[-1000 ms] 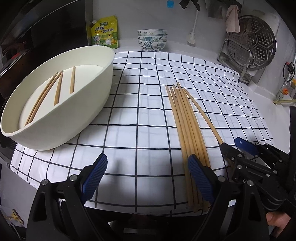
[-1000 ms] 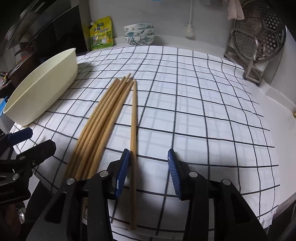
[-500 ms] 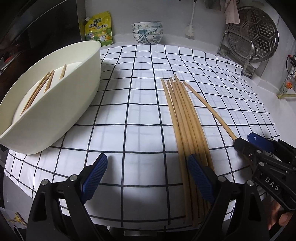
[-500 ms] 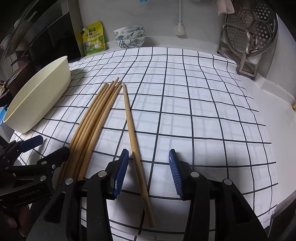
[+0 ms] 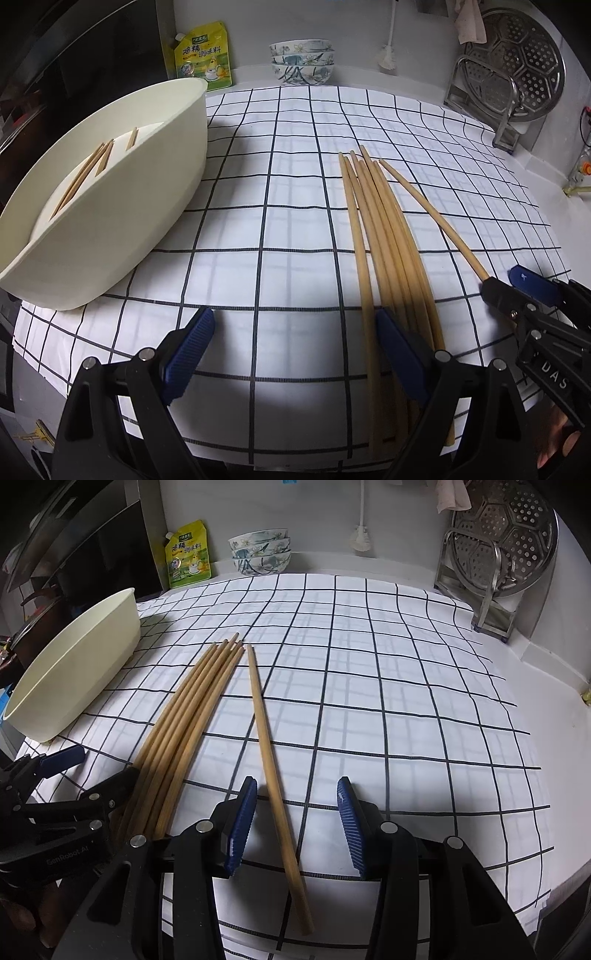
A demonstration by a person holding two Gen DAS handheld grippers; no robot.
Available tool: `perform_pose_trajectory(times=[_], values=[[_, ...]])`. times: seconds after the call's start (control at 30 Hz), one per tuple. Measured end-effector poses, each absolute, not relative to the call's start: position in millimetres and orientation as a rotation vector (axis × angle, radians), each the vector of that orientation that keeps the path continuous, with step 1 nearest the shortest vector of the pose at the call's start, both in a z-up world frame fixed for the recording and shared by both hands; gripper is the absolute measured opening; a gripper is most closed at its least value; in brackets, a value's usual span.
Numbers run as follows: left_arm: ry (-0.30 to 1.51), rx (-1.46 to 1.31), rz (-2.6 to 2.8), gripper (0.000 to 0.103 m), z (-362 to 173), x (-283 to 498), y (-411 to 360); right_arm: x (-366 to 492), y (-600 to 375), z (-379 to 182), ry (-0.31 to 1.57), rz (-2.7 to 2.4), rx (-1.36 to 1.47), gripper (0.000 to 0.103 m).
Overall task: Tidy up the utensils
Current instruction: 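Lower both open tools around the next chopsticks in the row, then close the left tool on one wooden chopstick while the right tool grasps another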
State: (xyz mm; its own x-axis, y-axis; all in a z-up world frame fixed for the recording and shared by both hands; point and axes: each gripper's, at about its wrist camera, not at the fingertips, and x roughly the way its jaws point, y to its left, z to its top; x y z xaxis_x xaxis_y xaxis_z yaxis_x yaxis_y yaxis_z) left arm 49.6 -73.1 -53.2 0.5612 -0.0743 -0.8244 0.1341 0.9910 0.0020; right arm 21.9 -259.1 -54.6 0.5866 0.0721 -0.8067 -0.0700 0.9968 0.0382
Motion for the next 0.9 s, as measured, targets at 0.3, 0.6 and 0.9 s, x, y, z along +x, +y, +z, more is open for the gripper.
perform_pose_trajectory(times=[0.3,0.6,0.9], values=[[0.951,0.07,-0.126,0.073,-51.6,62.5,-83.9,28.3,-252.4,-56.9,0.94,0.071,-0.04,0.042],[0.941,0.07,-0.161,0.045,-49.6,61.3,-89.5,29.4,-244.7,-57.2,0.927,0.1,-0.071,0.026],[0.952,0.059,-0.194,0.012,-48.0,63.2,-92.2,37.2,-234.0,-57.2,0.922,0.126,-0.102,0.007]])
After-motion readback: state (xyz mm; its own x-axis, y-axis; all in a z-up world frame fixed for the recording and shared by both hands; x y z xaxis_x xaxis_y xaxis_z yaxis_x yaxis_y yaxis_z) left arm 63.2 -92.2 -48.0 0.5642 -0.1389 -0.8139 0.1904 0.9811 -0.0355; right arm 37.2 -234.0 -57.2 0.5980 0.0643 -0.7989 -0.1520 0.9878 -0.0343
